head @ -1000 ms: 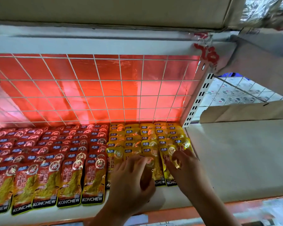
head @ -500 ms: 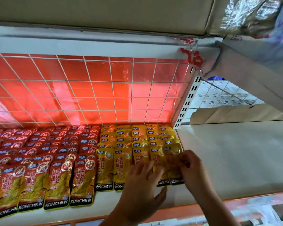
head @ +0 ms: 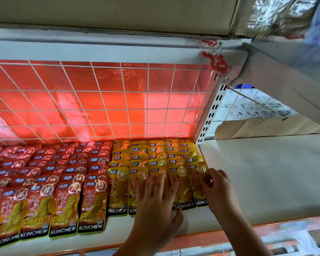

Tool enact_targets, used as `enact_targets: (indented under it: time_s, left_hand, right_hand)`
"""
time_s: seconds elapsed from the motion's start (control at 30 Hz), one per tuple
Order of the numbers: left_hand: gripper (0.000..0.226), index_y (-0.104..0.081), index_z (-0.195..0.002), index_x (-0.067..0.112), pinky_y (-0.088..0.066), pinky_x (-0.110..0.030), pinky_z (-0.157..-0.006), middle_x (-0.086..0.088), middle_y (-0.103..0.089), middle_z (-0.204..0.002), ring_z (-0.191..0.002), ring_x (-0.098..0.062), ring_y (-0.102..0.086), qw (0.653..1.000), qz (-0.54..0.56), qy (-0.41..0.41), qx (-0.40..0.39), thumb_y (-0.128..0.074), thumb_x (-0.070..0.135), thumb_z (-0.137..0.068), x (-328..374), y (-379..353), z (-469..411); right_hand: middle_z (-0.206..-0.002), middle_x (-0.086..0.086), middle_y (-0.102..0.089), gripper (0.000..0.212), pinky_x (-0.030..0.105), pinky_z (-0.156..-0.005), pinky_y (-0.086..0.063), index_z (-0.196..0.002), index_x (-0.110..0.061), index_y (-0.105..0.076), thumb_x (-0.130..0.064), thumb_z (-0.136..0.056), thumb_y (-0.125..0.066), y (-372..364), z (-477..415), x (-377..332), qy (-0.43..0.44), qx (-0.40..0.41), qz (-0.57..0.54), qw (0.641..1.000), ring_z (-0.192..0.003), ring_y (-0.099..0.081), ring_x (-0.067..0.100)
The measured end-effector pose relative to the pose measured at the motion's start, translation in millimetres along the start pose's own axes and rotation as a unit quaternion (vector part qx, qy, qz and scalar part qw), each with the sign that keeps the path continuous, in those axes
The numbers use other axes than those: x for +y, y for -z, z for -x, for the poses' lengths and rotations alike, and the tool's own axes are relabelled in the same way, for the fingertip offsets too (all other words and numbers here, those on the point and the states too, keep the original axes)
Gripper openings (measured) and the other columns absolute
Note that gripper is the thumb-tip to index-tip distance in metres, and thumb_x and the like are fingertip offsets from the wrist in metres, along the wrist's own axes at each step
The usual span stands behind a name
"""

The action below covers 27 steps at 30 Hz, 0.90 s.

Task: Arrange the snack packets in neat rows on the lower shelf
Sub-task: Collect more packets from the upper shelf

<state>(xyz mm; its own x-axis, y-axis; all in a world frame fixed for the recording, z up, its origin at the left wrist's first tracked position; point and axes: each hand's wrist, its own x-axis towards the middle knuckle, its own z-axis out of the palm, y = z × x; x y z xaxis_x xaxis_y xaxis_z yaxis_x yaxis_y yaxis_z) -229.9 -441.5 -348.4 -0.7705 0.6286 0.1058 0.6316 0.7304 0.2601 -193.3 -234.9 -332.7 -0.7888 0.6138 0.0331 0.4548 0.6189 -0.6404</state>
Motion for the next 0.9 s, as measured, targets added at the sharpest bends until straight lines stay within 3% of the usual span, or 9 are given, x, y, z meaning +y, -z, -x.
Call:
enact_targets:
  time_s: [0.27,0.33,0.47,0.57,0.7,0.9]
  left_hand:
    - [0.073,-0.037,-0.154,0.041,-0.02,-0.063,-0.118,-0.004,-0.027,-0.168,-0.152,-0.037,-0.026,1.0,0.011,0.005,-0.008,-0.051,0.065,-0.087,-0.6,-1.6,-0.7]
    - [0.073,-0.038,-0.154,0.041,-0.021,-0.062,-0.118,-0.003,-0.028,-0.167,-0.151,-0.035,-0.027,1.0,0.011,0.005,-0.003,-0.051,0.065,-0.086,-0.4,-2.7,-0.1]
    - [0.073,-0.041,-0.152,0.039,-0.031,-0.063,-0.115,-0.002,-0.035,-0.164,-0.149,-0.034,-0.032,1.0,0.018,0.003,0.007,-0.054,0.065,-0.085,-2.3,-2.6,-0.3]
    - [0.071,-0.05,-0.145,0.033,-0.04,-0.062,-0.109,-0.003,-0.046,-0.154,-0.142,-0.035,-0.042,0.999,0.023,0.001,0.038,-0.06,0.062,-0.081,-4.9,1.7,-2.5]
    - [0.067,-0.052,-0.144,0.032,-0.037,-0.059,-0.109,-0.004,-0.048,-0.148,-0.142,-0.036,-0.04,0.996,0.023,0.019,0.083,-0.059,0.06,-0.084,-14.5,16.6,-9.6]
    - [0.064,-0.056,-0.141,0.027,-0.041,-0.058,-0.107,-0.007,-0.052,-0.144,-0.136,-0.038,-0.045,0.988,0.015,-0.038,0.151,-0.06,0.057,-0.085,-34.2,67.2,-26.2]
  right_hand:
    - [-0.092,-0.005,-0.053,0.015,0.019,-0.055,-0.039,-0.092,-0.022,-0.067,-0.012,-0.086,-0.076,3.0,0.5,0.4,0.01,0.002,-0.01,1.0,-0.07,-0.056,0.005]
    - [-0.094,-0.004,-0.054,0.016,0.024,-0.058,-0.043,-0.092,-0.024,-0.067,-0.013,-0.085,-0.076,5.3,0.5,0.4,0.023,0.015,-0.007,1.0,-0.072,-0.058,0.012]
    - [-0.098,-0.002,-0.058,0.022,0.035,-0.066,-0.051,-0.097,-0.023,-0.069,-0.014,-0.081,-0.081,7.0,2.7,-4.8,0.099,0.048,0.041,0.993,-0.086,-0.058,0.025]
    - [-0.103,-0.001,-0.063,0.03,0.032,-0.072,-0.05,-0.103,-0.019,-0.071,-0.016,-0.076,-0.085,3.5,6.1,-16.6,0.175,0.036,0.066,0.982,-0.092,-0.059,0.024]
    - [-0.108,-0.003,-0.064,0.036,0.028,-0.081,-0.046,-0.108,-0.021,-0.071,-0.021,-0.074,-0.085,-1.7,9.9,-39.2,0.21,0.02,0.057,0.976,-0.099,-0.06,0.022]
    - [-0.11,-0.006,-0.061,0.038,0.035,-0.085,-0.053,-0.111,-0.027,-0.066,-0.041,-0.077,-0.06,9.9,22.3,-89.9,0.231,0.059,0.047,0.97,-0.1,-0.06,0.023]
